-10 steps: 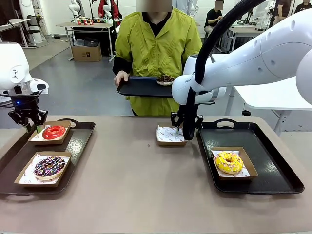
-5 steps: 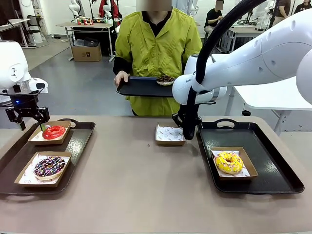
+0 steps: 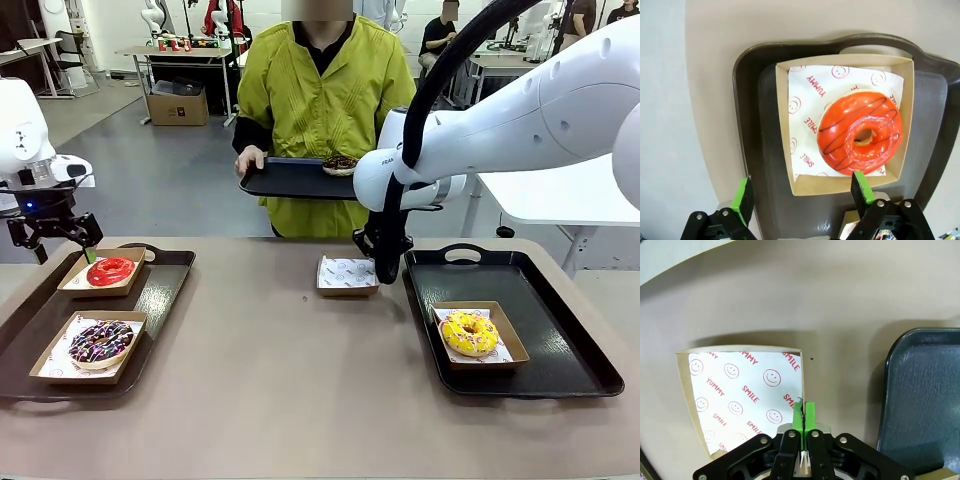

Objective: Individually package the donuts and arrange them on the tray.
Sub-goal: Place the picked Paper togo box on the Handle tray while simultaneously picking up another Paper togo box from the table with the other hand, then place the picked Paper togo box on the Handle tray.

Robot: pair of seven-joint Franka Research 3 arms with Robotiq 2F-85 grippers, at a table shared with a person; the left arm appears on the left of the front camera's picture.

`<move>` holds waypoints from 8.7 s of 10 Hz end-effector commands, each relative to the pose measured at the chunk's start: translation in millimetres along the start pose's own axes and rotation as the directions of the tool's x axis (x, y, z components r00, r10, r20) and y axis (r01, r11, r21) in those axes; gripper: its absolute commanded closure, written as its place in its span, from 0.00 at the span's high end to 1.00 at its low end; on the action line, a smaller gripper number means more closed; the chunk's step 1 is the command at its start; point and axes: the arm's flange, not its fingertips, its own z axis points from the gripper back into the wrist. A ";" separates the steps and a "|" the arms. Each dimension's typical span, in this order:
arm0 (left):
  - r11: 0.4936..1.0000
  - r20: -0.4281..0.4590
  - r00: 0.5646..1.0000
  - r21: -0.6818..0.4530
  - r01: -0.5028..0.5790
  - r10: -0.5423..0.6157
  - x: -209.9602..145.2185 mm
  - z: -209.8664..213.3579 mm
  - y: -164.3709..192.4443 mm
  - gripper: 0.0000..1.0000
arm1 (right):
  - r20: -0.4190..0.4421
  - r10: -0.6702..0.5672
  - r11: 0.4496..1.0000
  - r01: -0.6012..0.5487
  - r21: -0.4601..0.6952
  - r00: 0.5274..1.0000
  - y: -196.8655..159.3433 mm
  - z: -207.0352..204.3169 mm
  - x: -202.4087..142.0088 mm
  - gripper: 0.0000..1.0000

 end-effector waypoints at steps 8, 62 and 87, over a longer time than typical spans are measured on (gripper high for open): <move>0.685 0.130 0.991 -0.719 0.115 -0.031 -140.4 63.7 112.8 1.00 | 0.099 0.021 1.000 -0.022 0.004 0.995 43.8 132.8 -13.9 0.00; 0.264 -0.017 0.993 -0.963 -0.048 0.118 -183.7 4.7 222.3 1.00 | -0.036 0.009 0.997 -0.011 -0.082 0.999 -173.7 187.3 -96.4 0.01; 0.264 -0.017 0.993 -0.963 -0.048 0.118 -183.7 4.7 222.3 1.00 | -0.078 0.007 1.000 -0.008 -0.006 0.997 -263.0 56.9 21.0 0.01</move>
